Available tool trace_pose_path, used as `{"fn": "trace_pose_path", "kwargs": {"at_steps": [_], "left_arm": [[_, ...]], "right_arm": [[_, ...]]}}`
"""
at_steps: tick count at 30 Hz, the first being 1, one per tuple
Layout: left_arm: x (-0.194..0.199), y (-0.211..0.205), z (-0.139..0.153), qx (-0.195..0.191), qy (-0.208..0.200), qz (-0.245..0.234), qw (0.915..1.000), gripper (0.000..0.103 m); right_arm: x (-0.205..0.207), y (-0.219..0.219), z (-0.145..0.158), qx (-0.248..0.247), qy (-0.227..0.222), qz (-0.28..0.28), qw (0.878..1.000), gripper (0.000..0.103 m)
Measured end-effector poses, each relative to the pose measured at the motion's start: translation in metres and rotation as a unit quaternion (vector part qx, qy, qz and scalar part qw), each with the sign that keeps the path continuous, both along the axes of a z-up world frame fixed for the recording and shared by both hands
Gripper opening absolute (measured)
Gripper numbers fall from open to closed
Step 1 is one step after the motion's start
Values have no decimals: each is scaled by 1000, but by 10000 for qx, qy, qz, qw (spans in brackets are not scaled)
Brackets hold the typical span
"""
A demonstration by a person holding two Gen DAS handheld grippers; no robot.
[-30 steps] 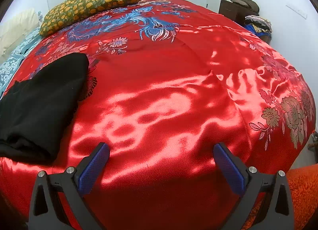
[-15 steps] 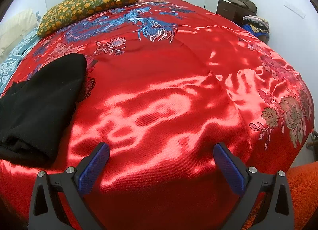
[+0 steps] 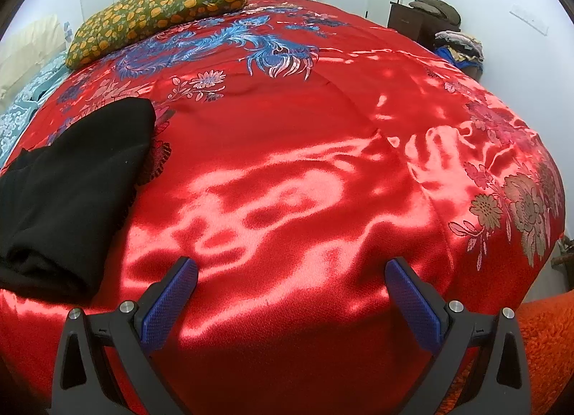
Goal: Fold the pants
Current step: 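Reach the left tool to the end of the black pants bundle and close on it, then lift the held pants end with the left tool and fold it over the bundle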
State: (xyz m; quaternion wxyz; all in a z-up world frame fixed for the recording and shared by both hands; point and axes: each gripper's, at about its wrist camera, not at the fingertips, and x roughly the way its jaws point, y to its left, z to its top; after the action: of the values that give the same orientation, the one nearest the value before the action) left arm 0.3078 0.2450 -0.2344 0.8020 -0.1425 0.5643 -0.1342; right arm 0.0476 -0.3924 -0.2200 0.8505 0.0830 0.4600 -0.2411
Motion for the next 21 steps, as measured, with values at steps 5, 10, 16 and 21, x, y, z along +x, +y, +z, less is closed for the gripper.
{"fn": "trace_pose_path", "kwargs": {"at_steps": [5, 10, 16, 21], "left_arm": [[3, 2, -1, -79, 28, -38, 10000, 103], [2, 13, 1, -355, 115, 173, 9992, 103], [5, 35, 0, -872, 349, 723, 9929, 83], [-5, 50, 11, -1185, 475, 1120, 9855, 15]], "right_arm": [[0, 0, 0, -6, -22, -3, 10000, 103], [0, -1, 0, -1, -18, 4, 10000, 103], [0, -1, 0, 2, -19, 2, 10000, 103], [1, 0, 0, 7, -8, -9, 10000, 103]]}}
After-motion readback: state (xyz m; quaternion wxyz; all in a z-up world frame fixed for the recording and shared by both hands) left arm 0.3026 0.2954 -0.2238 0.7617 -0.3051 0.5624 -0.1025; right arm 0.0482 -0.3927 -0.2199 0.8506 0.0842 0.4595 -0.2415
